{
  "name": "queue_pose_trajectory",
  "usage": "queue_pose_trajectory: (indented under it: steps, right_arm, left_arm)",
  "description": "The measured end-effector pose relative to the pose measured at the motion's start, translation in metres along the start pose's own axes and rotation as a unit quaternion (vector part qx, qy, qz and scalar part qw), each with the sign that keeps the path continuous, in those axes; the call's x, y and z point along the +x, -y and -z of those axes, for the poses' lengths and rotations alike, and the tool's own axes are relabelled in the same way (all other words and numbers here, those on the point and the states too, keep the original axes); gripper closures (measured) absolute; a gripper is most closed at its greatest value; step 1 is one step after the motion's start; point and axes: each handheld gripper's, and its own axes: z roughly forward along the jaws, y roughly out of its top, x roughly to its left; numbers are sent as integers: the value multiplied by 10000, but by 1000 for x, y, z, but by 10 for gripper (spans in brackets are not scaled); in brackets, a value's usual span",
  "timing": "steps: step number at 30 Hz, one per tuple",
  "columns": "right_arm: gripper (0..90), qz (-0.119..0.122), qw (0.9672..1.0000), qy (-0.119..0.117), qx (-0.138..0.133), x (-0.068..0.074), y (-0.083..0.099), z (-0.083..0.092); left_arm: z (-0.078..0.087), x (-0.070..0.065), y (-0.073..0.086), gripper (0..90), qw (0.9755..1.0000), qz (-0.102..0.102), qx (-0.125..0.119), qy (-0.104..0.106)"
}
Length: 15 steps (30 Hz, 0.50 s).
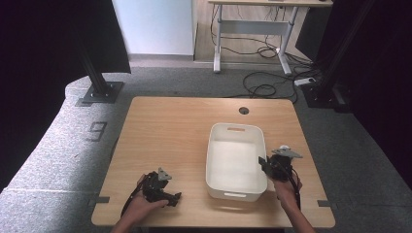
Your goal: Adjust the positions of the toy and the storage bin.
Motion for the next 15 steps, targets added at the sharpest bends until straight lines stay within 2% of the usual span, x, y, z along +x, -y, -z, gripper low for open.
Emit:
queue_pose_trajectory:
  steps: [15]
  right_arm:
    - [721,15,10000,-10,13,18,-7,-11]
  left_arm:
    - [0,0,0,0,10000,2,-6,1]
